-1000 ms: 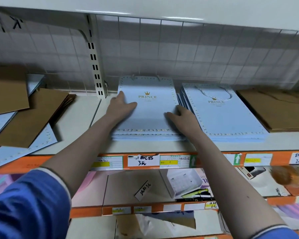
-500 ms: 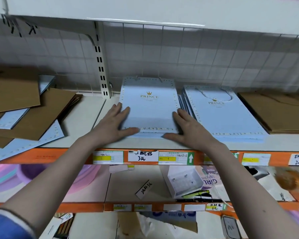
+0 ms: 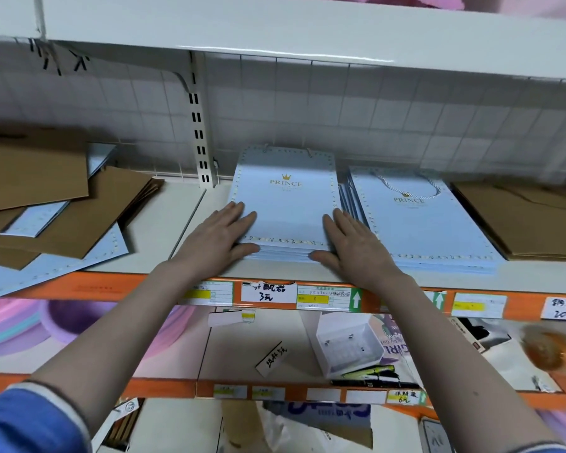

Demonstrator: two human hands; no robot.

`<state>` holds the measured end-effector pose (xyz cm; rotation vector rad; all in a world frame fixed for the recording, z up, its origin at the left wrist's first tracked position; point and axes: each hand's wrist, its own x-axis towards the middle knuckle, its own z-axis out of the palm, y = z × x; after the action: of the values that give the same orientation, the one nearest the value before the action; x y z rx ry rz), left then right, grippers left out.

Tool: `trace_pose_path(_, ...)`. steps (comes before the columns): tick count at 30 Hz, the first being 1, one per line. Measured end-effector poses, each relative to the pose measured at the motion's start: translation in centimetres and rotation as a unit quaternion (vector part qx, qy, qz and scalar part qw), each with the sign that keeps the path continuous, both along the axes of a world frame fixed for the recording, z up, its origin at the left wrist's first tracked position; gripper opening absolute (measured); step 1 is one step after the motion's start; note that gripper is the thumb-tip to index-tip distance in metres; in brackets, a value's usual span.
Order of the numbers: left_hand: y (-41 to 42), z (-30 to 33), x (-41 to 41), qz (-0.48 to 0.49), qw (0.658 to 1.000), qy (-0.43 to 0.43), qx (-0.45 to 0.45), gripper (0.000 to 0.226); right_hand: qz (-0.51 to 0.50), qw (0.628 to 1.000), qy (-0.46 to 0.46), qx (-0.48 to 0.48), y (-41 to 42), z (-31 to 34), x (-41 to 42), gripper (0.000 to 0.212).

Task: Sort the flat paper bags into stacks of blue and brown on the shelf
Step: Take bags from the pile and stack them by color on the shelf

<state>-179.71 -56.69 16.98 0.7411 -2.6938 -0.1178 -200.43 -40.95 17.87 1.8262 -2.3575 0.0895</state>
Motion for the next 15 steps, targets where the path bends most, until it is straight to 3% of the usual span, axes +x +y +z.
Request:
trace_pose_path(6,1.8,-0.2,0.5,0.058,0.998,0.022,-0.012,0.064,0.01,0.997,0.031,-0.076,0.6,0.0,1.1,0.063)
trace_pose_path(15,6.8,-1.3,5.9,0.23,0.97,0.062,-0.052,0.059,0.002,0.983,-0.02,-0.18,0.9,-2.1,7.0,0.045)
